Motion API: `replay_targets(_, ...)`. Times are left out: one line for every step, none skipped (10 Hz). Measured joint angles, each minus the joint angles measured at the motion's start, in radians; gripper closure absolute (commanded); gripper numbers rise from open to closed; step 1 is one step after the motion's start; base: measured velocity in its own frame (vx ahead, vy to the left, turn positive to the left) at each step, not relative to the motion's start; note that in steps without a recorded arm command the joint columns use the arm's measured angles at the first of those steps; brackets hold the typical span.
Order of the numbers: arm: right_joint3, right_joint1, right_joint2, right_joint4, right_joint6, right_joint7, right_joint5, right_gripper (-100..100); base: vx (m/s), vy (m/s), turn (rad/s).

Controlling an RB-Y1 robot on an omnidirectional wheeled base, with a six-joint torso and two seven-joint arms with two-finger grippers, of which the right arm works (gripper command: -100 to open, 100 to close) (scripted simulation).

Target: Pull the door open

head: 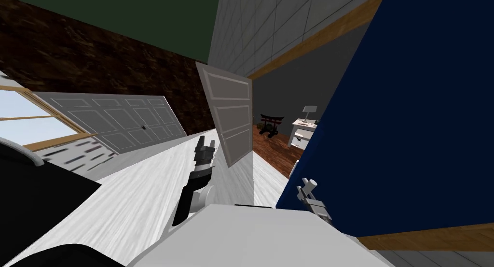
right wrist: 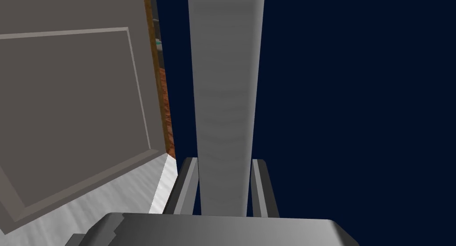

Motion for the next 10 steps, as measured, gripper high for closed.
replay_targets(0.012, -0.001, -0.005, 0.011, -0.011, -0.011, 0.006, 100, -0.239, -0.030, 0.165)
replay_targets(0.021, 0.002, -0.013, 0.018, -0.025, -0.023, 0.011, 100, -0.244, -0.034, 0.102)
replay_targets(0.029, 0.007, -0.021, 0.017, -0.035, -0.031, 0.016, 100, -0.229, -0.035, 0.088)
replay_targets(0.038, 0.007, -0.026, 0.025, -0.045, -0.040, 0.021, 100, -0.101, -0.012, 0.019)
replay_targets(0.042, 0.009, -0.025, 0.028, -0.046, -0.042, 0.022, 100, -0.154, -0.026, 0.120)
replay_targets(0.046, 0.008, -0.029, 0.033, -0.049, -0.046, 0.024, 100, -0.212, -0.035, 0.127)
replay_targets(0.050, 0.004, -0.032, 0.040, -0.057, -0.053, 0.026, 100, -0.219, -0.027, 0.137)
replay_targets(0.053, 0.001, -0.037, 0.046, -0.066, -0.060, 0.028, 100, -0.207, -0.031, 0.145)
replay_targets(0.058, 0.001, -0.043, 0.050, -0.072, -0.066, 0.030, 100, -0.191, -0.030, 0.129)
replay_targets(0.065, -0.001, -0.047, 0.060, -0.081, -0.075, 0.034, 100, -0.177, -0.042, 0.107)
